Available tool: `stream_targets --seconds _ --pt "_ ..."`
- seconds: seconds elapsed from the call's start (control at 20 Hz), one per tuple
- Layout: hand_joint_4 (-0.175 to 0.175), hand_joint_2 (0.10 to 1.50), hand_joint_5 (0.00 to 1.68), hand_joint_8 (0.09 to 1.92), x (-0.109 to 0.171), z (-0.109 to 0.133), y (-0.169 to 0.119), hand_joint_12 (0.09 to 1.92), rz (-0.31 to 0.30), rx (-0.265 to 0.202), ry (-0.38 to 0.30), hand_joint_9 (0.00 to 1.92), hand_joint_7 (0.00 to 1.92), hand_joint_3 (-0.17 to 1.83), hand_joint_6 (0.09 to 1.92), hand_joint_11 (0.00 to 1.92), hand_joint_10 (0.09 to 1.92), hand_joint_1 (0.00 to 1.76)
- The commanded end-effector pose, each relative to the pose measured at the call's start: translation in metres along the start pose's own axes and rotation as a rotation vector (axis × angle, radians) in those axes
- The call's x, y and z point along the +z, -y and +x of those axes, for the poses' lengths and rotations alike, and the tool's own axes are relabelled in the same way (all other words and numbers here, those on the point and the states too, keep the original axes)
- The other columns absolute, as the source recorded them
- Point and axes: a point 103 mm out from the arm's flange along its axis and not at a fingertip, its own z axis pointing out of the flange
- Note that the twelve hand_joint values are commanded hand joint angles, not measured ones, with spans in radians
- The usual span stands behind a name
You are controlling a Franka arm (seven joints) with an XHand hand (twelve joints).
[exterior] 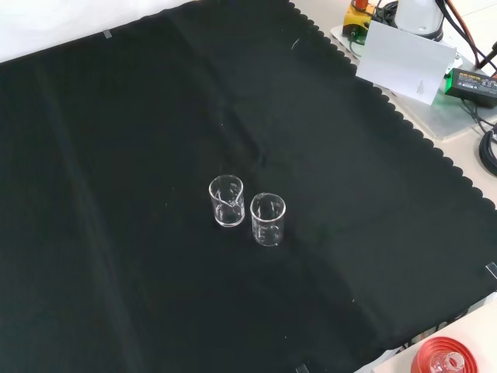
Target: Pick up the beaker on the right.
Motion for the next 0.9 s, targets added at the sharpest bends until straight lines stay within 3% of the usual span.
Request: stream_targets --seconds 0.05,0.15,0.25,0.65,0.9 --pt "-0.028 1.43 0.38 0.66 -0.021 0.007 -0.005 1.08 -0.024 -0.011 -0.014 0.49 0.36 -0.03 0.46 0.27 0.55 0.33" --pt "-0.056 1.48 0.25 0.64 -0.022 0.002 -0.007 1.11 -0.02 -0.009 -0.028 0.25 0.16 0.0 0.34 0.06 0.66 0.19" --pt "-0.062 1.49 0.22 0.65 -0.02 -0.009 -0.011 1.11 -0.019 -0.002 -0.037 0.18 0.11 0.01 0.31 0.01 0.72 0.16" --pt "-0.072 1.38 0.2 0.68 0.0 -0.029 -0.023 1.1 0.014 0.026 -0.043 0.14 0.1 -0.05 0.17 0.0 0.77 0.31" --pt "-0.077 1.35 0.22 0.7 0.02 -0.024 -0.035 1.1 0.028 0.035 -0.045 0.14 0.1 -0.09 0.09 0.0 0.79 0.38"
